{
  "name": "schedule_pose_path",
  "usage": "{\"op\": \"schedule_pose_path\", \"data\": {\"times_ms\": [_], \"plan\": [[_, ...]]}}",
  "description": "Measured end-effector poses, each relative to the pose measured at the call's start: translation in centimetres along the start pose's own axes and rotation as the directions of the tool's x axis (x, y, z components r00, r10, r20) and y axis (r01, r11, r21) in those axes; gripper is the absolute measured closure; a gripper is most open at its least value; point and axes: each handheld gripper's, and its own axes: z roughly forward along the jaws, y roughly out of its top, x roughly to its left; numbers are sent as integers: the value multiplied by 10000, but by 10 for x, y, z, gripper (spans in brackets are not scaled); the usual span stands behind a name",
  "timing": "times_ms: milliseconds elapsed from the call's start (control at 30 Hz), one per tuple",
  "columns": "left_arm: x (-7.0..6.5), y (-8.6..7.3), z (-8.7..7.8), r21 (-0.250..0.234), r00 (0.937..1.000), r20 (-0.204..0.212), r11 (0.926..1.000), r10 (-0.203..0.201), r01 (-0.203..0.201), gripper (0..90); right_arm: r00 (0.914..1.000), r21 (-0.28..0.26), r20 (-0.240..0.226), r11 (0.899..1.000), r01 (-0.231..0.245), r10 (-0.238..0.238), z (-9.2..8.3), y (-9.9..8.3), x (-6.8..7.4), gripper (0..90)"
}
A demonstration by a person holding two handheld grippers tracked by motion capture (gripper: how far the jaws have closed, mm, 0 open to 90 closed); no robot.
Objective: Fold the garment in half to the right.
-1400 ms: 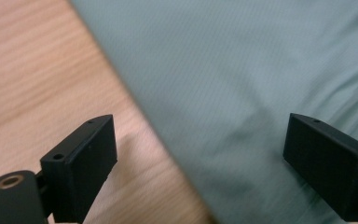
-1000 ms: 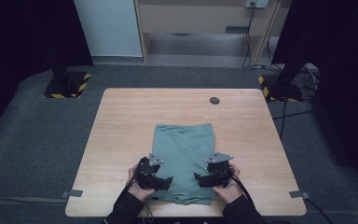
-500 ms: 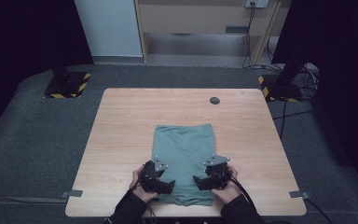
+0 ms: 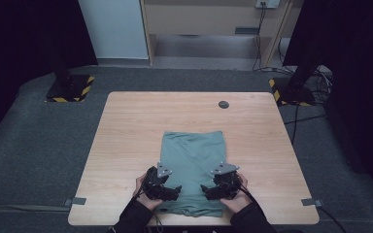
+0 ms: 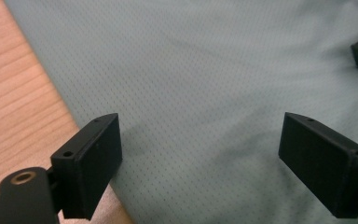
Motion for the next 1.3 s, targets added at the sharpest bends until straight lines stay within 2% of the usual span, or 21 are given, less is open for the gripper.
{"op": "schedule_pose_path", "data": {"times_ms": [67,133,267,533,1067,1300], "plan": [[-2,-2,2,6,9995,-159,9996,267,-267,118,10000,-85,38,10000,-7,7,1,0,1,83],[-2,-3,3,-144,9992,-221,9994,322,-325,109,9999,-59,-34,9999,-141,141,1,-1,-1,72],[-2,-7,4,-501,9992,-214,9981,336,-346,104,9999,-212,-24,9997,-152,152,2,-3,-1,69],[0,-6,7,-667,9992,-214,9971,349,-363,103,9997,-346,-44,9991,-229,227,5,-3,-3,51],[9,2,14,-663,9991,-239,9971,346,-362,103,9997,-632,-60,9977,-224,221,14,2,-11,47],[17,10,20,-616,9992,-232,9975,328,-342,103,9995,-653,-5,9974,-305,306,22,10,-19,45]]}}
